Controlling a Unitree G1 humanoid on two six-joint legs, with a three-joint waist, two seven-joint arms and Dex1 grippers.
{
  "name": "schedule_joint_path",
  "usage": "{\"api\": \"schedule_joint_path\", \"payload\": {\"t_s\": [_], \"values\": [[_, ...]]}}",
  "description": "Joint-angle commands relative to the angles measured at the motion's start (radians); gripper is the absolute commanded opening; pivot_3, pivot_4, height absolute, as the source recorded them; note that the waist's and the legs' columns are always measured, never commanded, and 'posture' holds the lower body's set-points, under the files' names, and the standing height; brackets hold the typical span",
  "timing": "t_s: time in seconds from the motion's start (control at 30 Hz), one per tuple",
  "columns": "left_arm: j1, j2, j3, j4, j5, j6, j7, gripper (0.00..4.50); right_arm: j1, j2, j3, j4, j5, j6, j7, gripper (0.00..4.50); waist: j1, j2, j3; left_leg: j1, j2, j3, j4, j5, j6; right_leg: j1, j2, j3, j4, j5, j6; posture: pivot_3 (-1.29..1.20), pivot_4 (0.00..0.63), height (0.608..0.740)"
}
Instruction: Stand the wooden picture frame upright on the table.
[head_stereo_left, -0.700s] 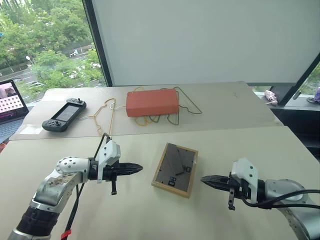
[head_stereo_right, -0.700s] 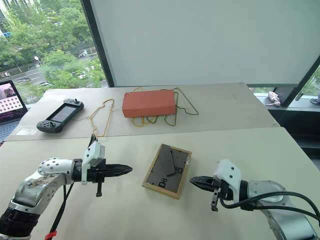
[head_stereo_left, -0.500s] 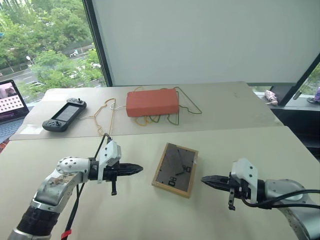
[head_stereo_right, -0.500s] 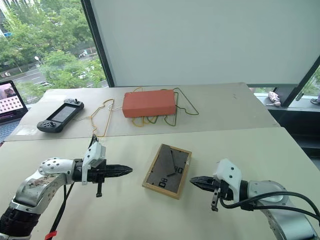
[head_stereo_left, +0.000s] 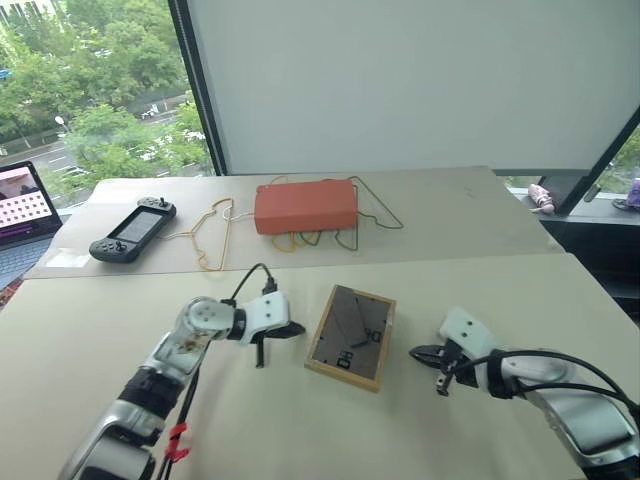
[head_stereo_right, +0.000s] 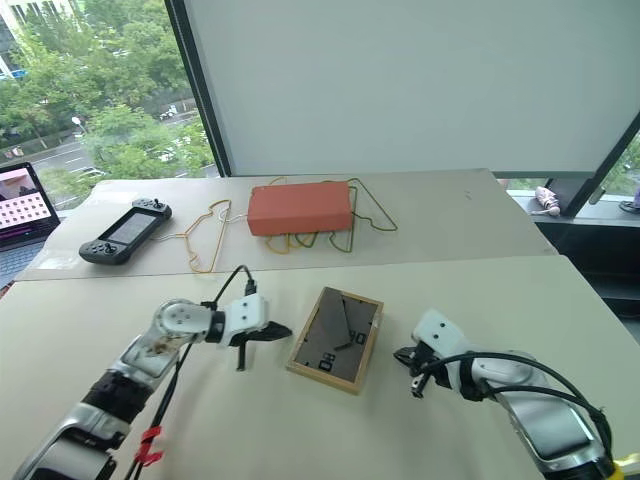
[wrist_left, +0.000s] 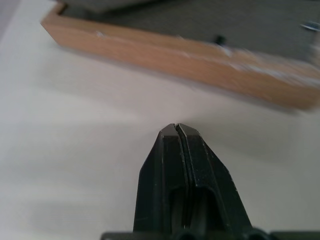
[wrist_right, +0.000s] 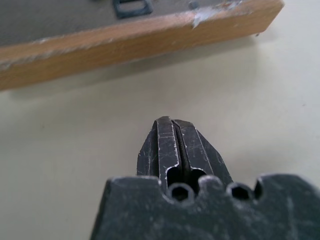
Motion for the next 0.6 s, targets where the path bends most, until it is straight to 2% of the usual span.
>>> {"api": "schedule_joint_path", "payload": {"t_s": [0.03, 0.13, 0.43, 0.6], "values": [[0.004, -0.018, -0.032, 0.012, 0.039, 0.005, 0.013, 0.03, -0.039, 0.038, 0.052, -0.035, -0.032, 0.064, -0.052, 0.0, -0.003, 0.0, 0.0, 0.0, 0.0, 0.0, 0.0, 0.0, 0.0, 0.0, 0.0, 0.0, 0.0, 0.0, 0.0, 0.0, 0.15, 0.74], [0.027, 0.004, -0.025, -0.015, 0.035, 0.003, -0.002, 0.03, -0.076, 0.069, 0.093, -0.044, -0.056, 0.092, -0.078, 0.0, -0.003, 0.0, 0.0, 0.001, 0.0, -0.001, 0.0, 0.0, 0.0, 0.0, 0.0, 0.0, 0.001, 0.0, 0.0, 0.0, 0.15, 0.74], [0.266, 0.192, 0.068, -0.33, -0.033, 0.18, -0.036, 0.03, -0.222, 0.23, 0.261, -0.021, -0.09, 0.139, -0.098, 0.0, -0.048, 0.001, -0.001, 0.001, 0.0, -0.002, -0.002, 0.002, -0.003, -0.004, 0.001, 0.0, 0.001, 0.0, 0.0, 0.0, 0.15, 0.74], [0.391, 0.232, 0.113, -0.469, -0.058, 0.274, -0.002, 0.03, -0.24, 0.254, 0.31, -0.002, -0.11, 0.13, -0.075, 0.0, -0.05, 0.002, -0.001, 0.001, 0.0, -0.002, -0.004, 0.0, 0.001, -0.005, 0.001, 0.0, 0.001, -0.001, 0.001, 0.0, 0.15, 0.74]]}}
